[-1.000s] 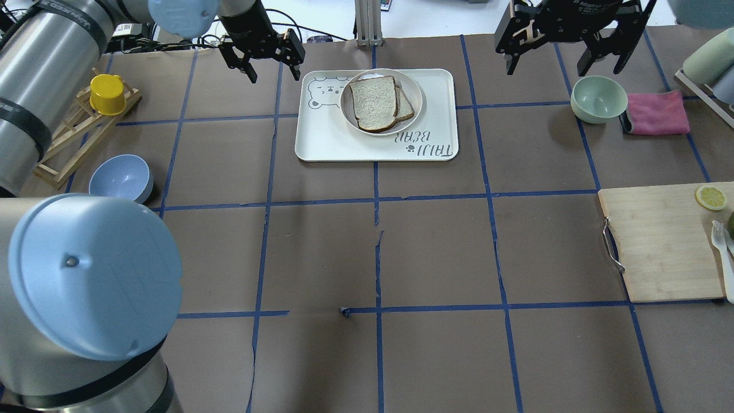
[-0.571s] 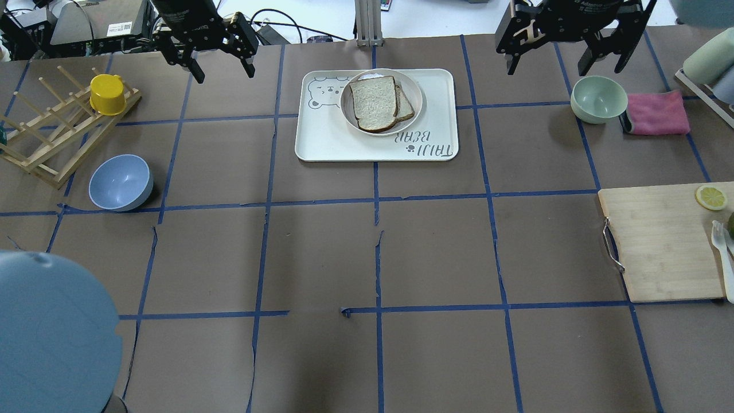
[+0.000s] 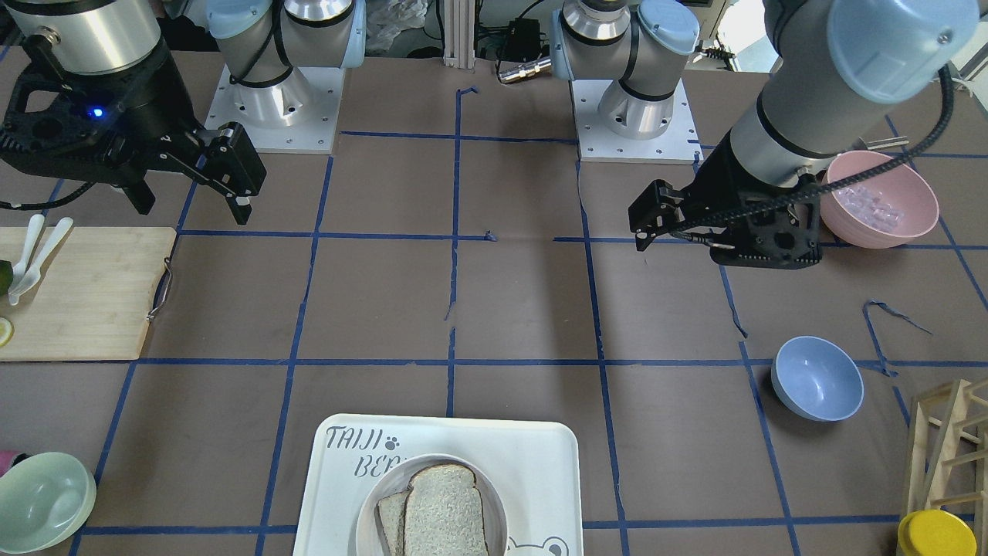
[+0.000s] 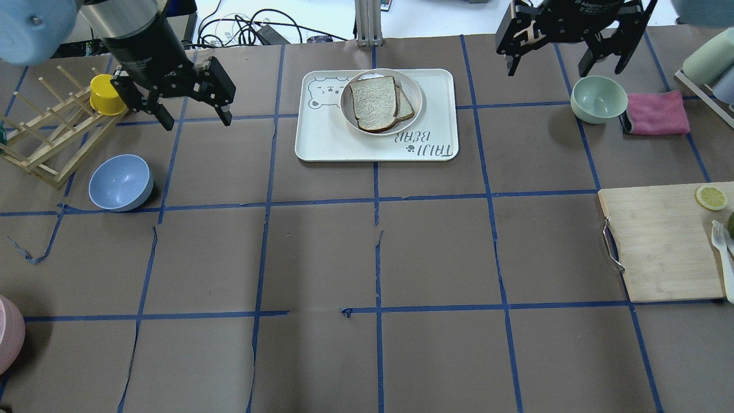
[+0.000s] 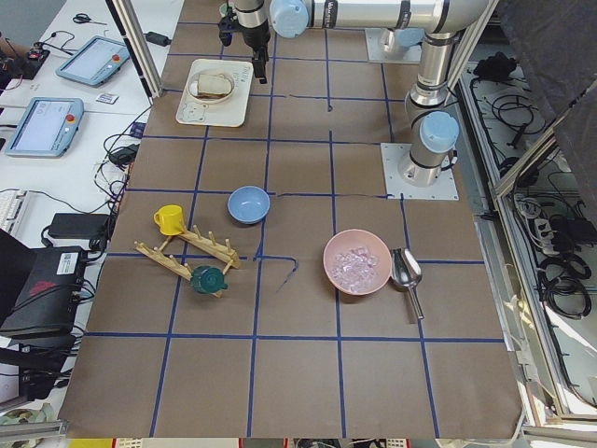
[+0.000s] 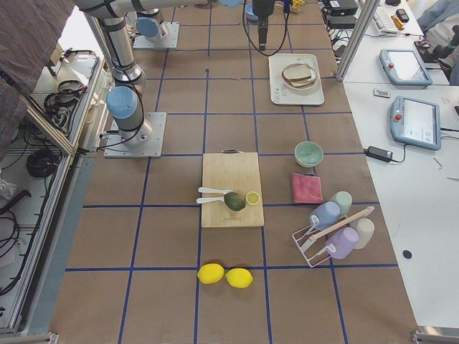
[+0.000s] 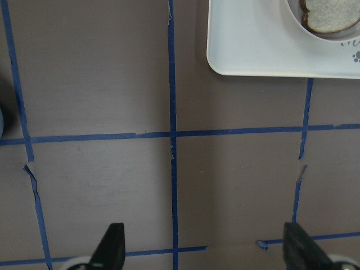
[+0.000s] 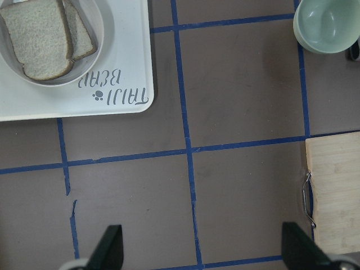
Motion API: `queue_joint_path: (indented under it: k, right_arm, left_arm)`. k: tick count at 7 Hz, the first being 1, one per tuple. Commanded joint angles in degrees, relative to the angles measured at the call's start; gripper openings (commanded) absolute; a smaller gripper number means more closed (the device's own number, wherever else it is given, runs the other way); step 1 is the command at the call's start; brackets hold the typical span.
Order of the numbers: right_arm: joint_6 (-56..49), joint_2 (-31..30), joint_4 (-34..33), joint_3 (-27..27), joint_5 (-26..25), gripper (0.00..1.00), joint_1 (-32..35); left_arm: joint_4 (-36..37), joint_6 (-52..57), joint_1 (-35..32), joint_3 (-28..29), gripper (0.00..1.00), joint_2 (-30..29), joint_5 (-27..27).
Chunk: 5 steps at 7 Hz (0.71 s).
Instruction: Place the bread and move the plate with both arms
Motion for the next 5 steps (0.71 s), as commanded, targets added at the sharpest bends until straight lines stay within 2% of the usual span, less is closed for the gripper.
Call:
queue_joint_path:
  k: [1, 3, 5]
  right_arm:
    - [0.0, -0.03, 0.06, -0.13, 0.07, 1.0, 0.0]
    - [-0.08, 0.06, 0.06, 0.04, -0.11, 1.0, 0.0]
    - [-0.08, 0.06, 0.06, -0.13, -0.02, 1.0, 0.0]
  left_arm:
    - [5.46, -0.01, 0.02, -9.88, 1.0, 6.58, 1.62]
    - [4.89, -0.27, 0.11, -11.06, 1.0, 9.5, 3.98]
    - [4.44, -1.06, 0.46, -11.07, 1.0, 9.95, 4.09]
